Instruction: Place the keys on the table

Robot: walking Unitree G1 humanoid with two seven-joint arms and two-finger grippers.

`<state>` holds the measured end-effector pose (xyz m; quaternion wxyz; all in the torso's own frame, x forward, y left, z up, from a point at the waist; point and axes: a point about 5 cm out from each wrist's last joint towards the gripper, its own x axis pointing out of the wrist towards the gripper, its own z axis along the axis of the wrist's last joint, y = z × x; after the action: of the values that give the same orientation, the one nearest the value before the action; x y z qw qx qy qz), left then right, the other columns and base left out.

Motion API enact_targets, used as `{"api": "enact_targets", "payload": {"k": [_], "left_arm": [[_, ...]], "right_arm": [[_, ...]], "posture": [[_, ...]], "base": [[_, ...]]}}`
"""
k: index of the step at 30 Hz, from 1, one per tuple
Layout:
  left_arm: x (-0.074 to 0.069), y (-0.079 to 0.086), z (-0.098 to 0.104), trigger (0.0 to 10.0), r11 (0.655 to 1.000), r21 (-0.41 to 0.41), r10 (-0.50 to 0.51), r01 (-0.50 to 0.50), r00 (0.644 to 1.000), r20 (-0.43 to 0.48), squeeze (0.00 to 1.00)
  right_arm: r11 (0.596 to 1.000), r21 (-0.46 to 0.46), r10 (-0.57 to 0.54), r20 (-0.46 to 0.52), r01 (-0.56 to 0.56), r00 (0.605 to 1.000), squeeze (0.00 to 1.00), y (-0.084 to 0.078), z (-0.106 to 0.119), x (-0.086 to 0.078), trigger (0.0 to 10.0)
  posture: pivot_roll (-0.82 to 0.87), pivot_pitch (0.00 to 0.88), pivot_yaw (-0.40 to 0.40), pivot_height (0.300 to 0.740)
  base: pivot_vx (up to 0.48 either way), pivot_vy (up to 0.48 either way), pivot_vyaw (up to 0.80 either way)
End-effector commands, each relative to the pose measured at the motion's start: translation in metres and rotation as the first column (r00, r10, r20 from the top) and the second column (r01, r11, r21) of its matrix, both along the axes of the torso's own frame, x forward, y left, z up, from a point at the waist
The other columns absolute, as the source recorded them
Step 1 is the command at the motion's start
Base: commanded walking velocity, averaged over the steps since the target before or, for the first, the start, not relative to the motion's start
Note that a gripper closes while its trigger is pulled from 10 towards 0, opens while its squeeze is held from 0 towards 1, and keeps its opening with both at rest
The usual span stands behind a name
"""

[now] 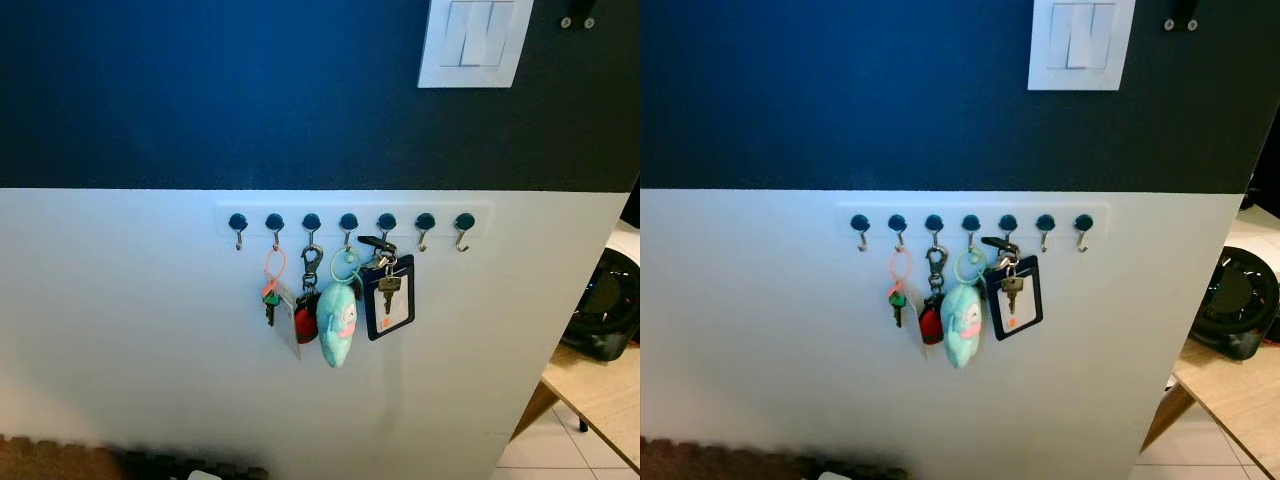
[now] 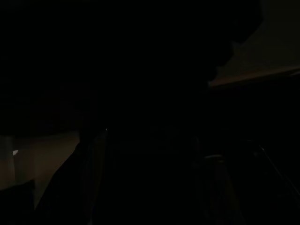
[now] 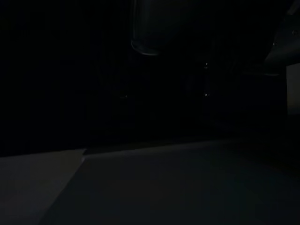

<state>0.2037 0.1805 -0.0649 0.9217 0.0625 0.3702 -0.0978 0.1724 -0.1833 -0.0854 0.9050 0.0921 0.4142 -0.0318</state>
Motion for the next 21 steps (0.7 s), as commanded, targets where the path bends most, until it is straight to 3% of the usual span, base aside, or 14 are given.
{"api": "enact_targets", "payload": {"k": [1,21], "left_arm": [[-0.0027,0.0036,-0.0015,10.0,1.0,0.01,0.001,-0.001,1.0,-0.017,0.0],[0.0004,0.0039,0.0005,10.0,1.0,0.012,-0.001,0.001,1.0,-0.008,0.0]], "right_arm": [[1.0,0.007,-0.013,-0.019,0.013,1.0,0.0,0.0008,-0.0027,-0.0051,10.0],[1.0,0.012,-0.017,-0.019,0.017,1.0,0.0,0.0024,-0.0027,-0.0047,10.0]], "posture": [[0.08,0.003,0.015,0.74],[0.09,0.005,0.021,0.74]], "base": [[-0.368,0.0,0.0],[-0.336,0.0,0.0]]}}
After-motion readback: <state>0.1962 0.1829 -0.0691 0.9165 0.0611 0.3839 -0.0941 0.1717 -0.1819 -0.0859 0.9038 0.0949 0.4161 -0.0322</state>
